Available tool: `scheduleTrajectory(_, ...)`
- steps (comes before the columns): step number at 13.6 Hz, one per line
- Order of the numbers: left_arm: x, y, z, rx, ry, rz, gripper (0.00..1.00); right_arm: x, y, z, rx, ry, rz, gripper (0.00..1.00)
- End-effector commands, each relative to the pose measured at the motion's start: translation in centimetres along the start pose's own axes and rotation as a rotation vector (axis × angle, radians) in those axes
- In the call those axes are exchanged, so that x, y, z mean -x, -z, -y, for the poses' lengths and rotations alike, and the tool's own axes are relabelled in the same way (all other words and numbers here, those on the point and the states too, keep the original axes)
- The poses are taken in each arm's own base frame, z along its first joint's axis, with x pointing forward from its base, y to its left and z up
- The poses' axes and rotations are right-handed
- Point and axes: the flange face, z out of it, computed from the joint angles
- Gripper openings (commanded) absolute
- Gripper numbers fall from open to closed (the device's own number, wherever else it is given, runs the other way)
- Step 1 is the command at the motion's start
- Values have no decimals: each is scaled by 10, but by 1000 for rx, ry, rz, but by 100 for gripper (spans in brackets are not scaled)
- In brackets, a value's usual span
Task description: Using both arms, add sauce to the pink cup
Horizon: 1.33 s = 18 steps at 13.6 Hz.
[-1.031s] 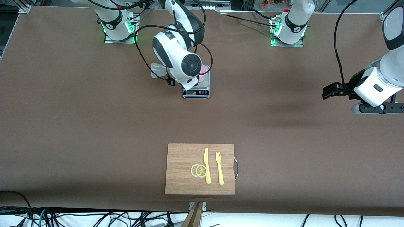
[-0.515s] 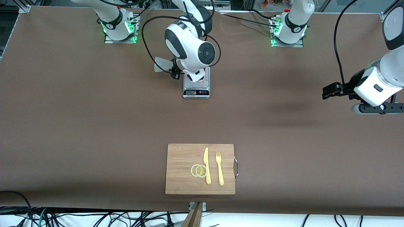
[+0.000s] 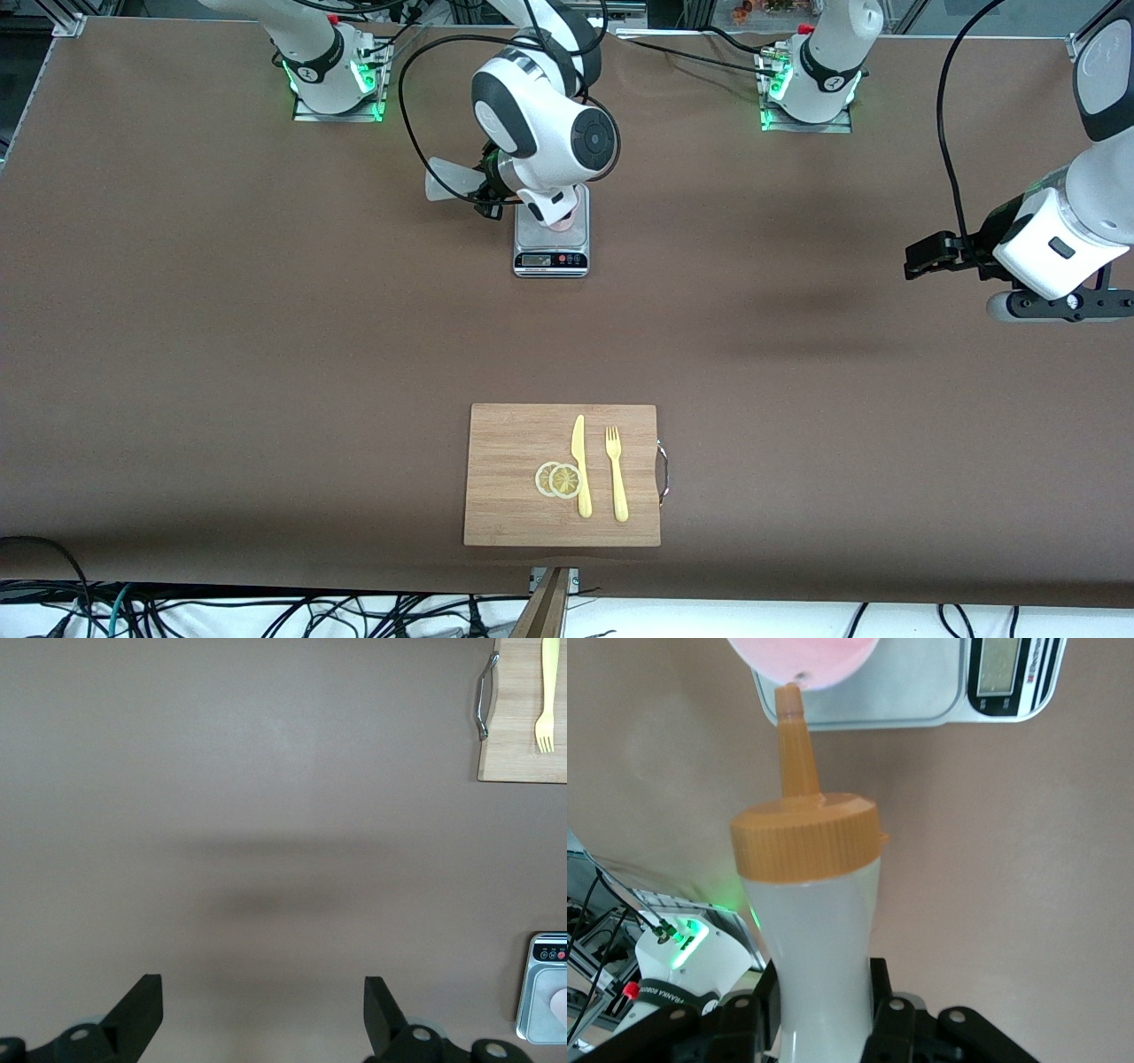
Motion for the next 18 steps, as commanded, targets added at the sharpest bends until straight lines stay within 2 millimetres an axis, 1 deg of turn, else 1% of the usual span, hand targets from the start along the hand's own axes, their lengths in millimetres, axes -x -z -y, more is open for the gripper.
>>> scheduleTrajectory(1, -1, 4, 2, 19, -17, 7, 100, 1, 6, 18, 43, -2, 36, 0)
scheduleTrajectory(5, -1, 4, 2, 19, -19, 7, 100, -2, 4, 17, 46, -25, 37, 0)
scheduleTrajectory(7, -1, 4, 2, 19, -19, 7, 100, 0, 8, 17, 45, -33, 22, 0)
scheduleTrajectory(9, -1, 4, 2, 19, -17, 7, 100, 8, 11, 11, 0, -41, -24, 0)
scheduleTrajectory(10, -1, 4, 2, 19, -17, 7, 100, 14, 11, 1, -35, -47, -67, 0)
scheduleTrajectory(11, -1, 4, 2, 19, -17, 7, 100, 17, 18, -1, -48, -52, -124, 0)
scheduleTrajectory(13, -1, 4, 2, 19, -19, 7, 100, 35, 33, -12, -94, -74, -244, 0)
scheduleTrajectory(14, -1, 4, 2, 19, -17, 7, 100, 39, 39, -14, -114, -79, -293, 0)
scheduleTrajectory(17, -1, 4, 2, 19, -19, 7, 100, 50, 47, -30, -134, -90, -399, 0)
scheduleTrajectory(18, -1, 4, 2, 19, -17, 7, 100, 60, 49, -37, -148, -78, -436, 0)
